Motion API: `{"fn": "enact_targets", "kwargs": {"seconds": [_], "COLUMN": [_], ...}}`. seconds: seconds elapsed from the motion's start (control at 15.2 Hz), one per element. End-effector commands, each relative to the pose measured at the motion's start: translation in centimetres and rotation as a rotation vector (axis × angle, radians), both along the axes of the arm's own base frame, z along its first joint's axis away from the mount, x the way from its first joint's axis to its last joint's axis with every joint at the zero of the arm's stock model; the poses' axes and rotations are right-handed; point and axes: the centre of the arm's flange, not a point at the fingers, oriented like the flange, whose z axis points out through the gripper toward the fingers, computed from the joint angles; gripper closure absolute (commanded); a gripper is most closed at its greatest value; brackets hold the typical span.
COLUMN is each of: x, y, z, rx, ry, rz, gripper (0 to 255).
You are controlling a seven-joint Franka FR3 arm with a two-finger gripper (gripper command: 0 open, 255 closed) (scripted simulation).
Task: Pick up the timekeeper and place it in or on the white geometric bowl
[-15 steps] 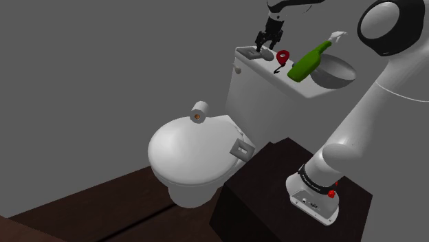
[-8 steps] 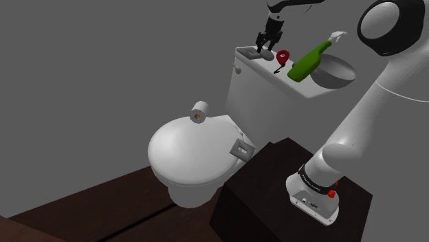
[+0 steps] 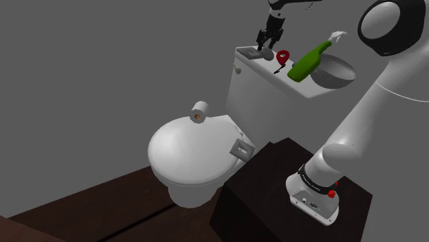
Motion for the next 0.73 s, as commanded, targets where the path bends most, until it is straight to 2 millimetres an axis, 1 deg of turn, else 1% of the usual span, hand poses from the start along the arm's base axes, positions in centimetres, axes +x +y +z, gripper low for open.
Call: {"fn": "enact_targets", "kwargs": {"seconds": [0.0,0.66], "x": [0.0,0.0], "y": [0.0,0.0], "z": [1.1,6.3], "rx": [0.000,0.000], "ry": [0.000,0.000], "rz": [0.000,0.000], "gripper": [255,255]}}
